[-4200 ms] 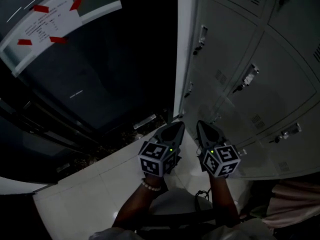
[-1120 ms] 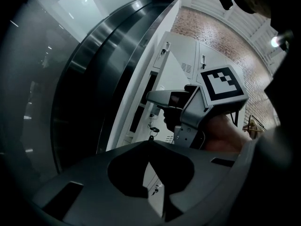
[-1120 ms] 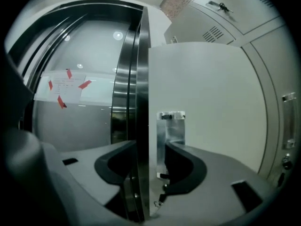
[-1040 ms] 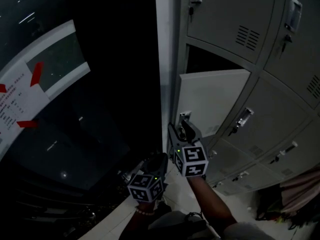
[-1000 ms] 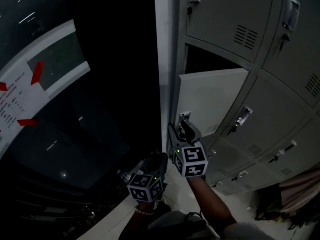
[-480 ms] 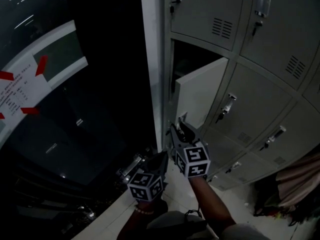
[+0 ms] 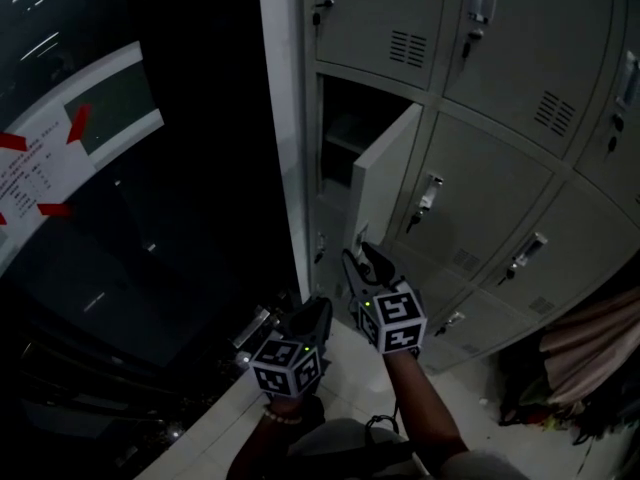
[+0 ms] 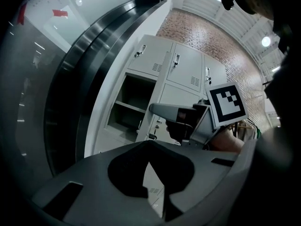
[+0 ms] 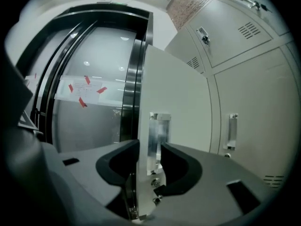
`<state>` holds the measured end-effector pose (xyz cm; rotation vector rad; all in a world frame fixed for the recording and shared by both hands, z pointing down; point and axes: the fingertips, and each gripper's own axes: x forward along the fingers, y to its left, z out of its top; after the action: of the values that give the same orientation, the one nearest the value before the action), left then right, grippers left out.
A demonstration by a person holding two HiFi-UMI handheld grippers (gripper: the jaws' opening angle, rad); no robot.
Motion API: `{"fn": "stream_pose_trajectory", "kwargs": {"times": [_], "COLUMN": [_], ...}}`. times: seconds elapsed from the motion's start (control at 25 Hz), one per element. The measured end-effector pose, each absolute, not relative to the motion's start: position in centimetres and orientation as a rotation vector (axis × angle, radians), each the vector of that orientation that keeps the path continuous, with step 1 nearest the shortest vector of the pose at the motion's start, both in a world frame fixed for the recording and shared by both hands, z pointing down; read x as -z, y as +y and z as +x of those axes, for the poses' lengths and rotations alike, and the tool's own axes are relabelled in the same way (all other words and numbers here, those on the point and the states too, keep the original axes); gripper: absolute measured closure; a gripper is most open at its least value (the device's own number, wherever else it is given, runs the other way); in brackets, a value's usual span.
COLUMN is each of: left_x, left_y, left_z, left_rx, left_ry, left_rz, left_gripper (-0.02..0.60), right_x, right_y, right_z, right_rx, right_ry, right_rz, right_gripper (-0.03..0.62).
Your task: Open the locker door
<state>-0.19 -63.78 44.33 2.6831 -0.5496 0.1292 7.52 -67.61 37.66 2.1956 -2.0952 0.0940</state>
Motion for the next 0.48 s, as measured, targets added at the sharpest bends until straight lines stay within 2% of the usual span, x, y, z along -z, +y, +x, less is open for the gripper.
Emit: {"fn": "stream_pose_trajectory", "kwargs": {"times": [0.48], "left_x": [-44.0], "left_y": [-60.0], "left_z": [1.3], "left_rx": [-0.132], "left_ry": [-0.502], "left_rz": [2.700], "left_gripper": [0.589], "right_x": [-37.7], "right_y": [-62.7], "right_z": [10.1], "right_rx": [-0.116], "right_ry": [-2.051], "right_rz": [2.231], "right_gripper": [0.427]}}
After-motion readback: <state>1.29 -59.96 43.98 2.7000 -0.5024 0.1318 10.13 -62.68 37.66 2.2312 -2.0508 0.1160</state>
